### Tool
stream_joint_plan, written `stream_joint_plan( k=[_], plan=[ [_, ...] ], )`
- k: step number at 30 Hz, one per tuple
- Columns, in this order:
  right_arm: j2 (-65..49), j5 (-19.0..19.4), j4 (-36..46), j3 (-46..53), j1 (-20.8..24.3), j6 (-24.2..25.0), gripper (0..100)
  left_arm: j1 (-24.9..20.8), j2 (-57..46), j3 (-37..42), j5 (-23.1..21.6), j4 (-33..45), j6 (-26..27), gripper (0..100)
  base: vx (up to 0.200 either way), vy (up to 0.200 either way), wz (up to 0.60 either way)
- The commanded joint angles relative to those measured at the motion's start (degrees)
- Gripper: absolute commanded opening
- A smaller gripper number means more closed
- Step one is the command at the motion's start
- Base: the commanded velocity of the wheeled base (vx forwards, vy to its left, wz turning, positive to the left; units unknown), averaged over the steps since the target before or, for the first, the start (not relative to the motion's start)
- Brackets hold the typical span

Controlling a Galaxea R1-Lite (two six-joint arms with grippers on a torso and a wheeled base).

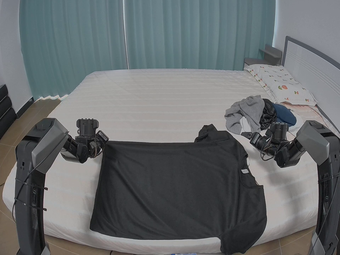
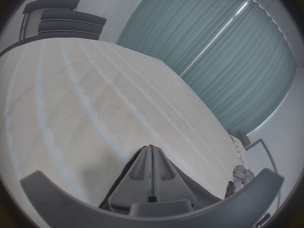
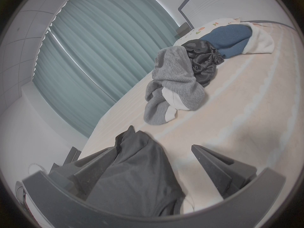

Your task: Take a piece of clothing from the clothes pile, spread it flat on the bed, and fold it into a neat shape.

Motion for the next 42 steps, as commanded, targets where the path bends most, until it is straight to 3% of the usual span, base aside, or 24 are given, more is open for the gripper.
stream_joint_plan(
  k=[1,17,18,27,34,36,42],
  plan=[
    [-7.6,2.2,-4.9,10.7,0.0,0.1,100,-0.1,-4.6,4.7,-1.9,0.0,0.4,0,0.000,0.000,0.00],
    [-6.8,2.4,-5.4,11.5,0.7,1.5,100,-1.1,3.0,-5.5,-1.2,0.3,0.0,0,0.000,0.000,0.00],
    [-6.8,2.5,-5.4,11.5,0.7,1.8,100,-1.1,3.0,-5.5,-1.2,0.3,0.0,100,0.000,0.000,0.00],
    [-7.3,2.5,-5.5,12.8,0.7,2.0,100,-0.6,2.6,-4.4,0.0,0.6,0.1,100,0.000,0.000,0.00],
    [-10.5,4.0,-5.6,17.1,0.5,2.0,100,-0.6,-4.8,5.7,-1.8,-0.3,-0.1,100,0.000,0.000,0.00],
    [-14.1,5.7,-6.7,22.3,0.4,1.9,100,-0.9,-9.7,12.3,-2.5,-2.5,-0.1,100,0.000,0.000,0.00],
    [-19.1,7.5,-7.3,30.4,0.0,1.9,100,-1.2,-13.9,21.6,-2.7,-5.8,-0.1,100,0.000,0.000,0.00]
  ],
)
